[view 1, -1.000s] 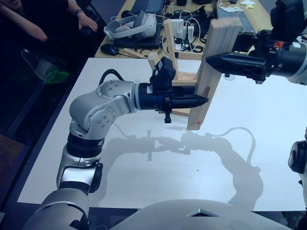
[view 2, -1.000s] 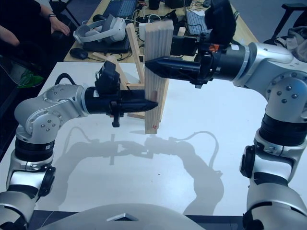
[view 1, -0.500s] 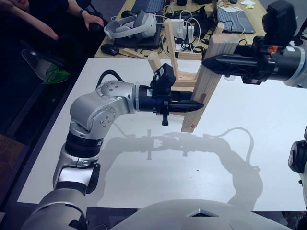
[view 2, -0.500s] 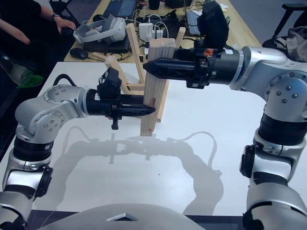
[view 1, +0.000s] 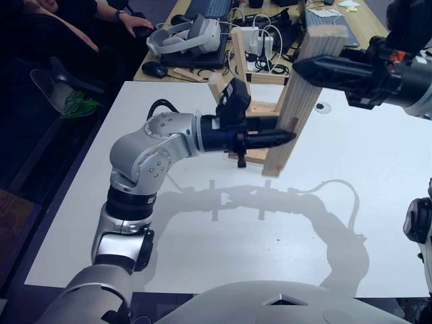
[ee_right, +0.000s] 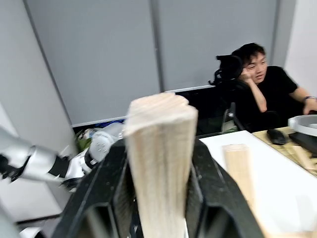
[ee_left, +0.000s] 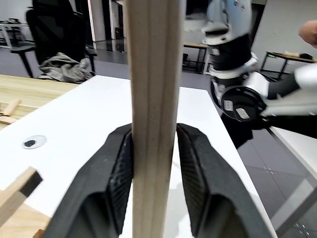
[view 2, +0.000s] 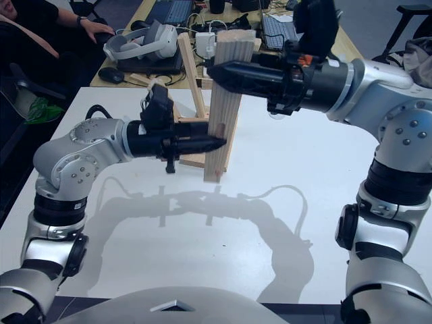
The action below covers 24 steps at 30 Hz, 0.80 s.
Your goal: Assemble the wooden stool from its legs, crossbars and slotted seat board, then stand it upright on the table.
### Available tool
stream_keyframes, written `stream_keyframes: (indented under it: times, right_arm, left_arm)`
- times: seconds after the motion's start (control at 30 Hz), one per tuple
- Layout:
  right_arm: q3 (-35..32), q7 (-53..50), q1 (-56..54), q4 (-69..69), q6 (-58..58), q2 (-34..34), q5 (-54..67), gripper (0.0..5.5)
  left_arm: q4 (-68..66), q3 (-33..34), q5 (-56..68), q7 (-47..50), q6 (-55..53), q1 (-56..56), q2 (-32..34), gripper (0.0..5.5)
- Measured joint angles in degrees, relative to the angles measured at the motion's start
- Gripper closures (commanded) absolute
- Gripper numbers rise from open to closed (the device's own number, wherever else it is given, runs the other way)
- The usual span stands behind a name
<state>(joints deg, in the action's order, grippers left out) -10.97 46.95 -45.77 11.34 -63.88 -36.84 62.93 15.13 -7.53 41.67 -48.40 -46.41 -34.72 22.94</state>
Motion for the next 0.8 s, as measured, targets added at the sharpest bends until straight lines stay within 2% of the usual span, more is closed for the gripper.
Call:
stream_keyframes:
  times: [0.13, 0.2, 0.27, 0.33, 0.4, 0.47, 0.53, 0.63, 0.8]
  right_arm:
    - [0.67, -0.47, 0.26, -0.6, 0.61, -0.77, -2.29, 4.48]
    - [0.0, -0.2, 0.24, -2.98, 1.97, -2.71, -4.41, 4.49]
    - [-1.57, 1.08, 0.22, -4.8, 3.11, -4.89, -5.53, 4.49]
    - [-3.91, 0.51, 0.23, -6.32, 3.93, -6.22, -6.15, 4.49]
    - [-6.66, -1.78, 0.36, -7.65, 4.36, -6.07, -5.97, 4.49]
    - [-10.92, -6.48, 0.51, -10.47, 7.13, -4.64, -6.47, 4.5]
    - [-13.95, -11.97, 0.78, -12.68, 11.26, -2.28, -8.73, 4.5]
    - [-15.34, -19.19, 1.99, -12.54, 16.12, 2.48, -10.96, 4.5]
    - [-14.88, -26.91, 3.85, -10.66, 22.4, 9.0, -15.24, 4.5]
  left_arm:
    - [-0.63, 4.09, 0.6, 3.57, 1.03, -2.59, -2.54, 2.99]
    - [-4.43, 7.53, -0.26, 9.01, 5.0, -5.13, -5.68, 2.95]
    - [-8.92, 13.76, -0.87, 15.09, 8.7, -8.29, -7.57, 2.95]
    - [-10.93, 21.53, 6.13, 21.18, 10.63, -11.55, -11.2, 2.95]
    - [-14.23, 29.22, 12.68, 27.97, 13.43, -16.46, -13.7, 2.95]
    - [-22.15, 35.98, 12.83, 34.56, 19.72, -20.86, -13.48, 2.95]
    - [-31.27, 36.74, 5.76, 38.08, 26.16, -20.55, -11.28, 2.95]
    - [-41.01, 33.79, -4.84, 41.76, 33.24, -17.08, -11.01, 2.95]
    - [-48.56, 27.56, -18.35, 47.21, 41.01, -12.12, -12.28, 2.95]
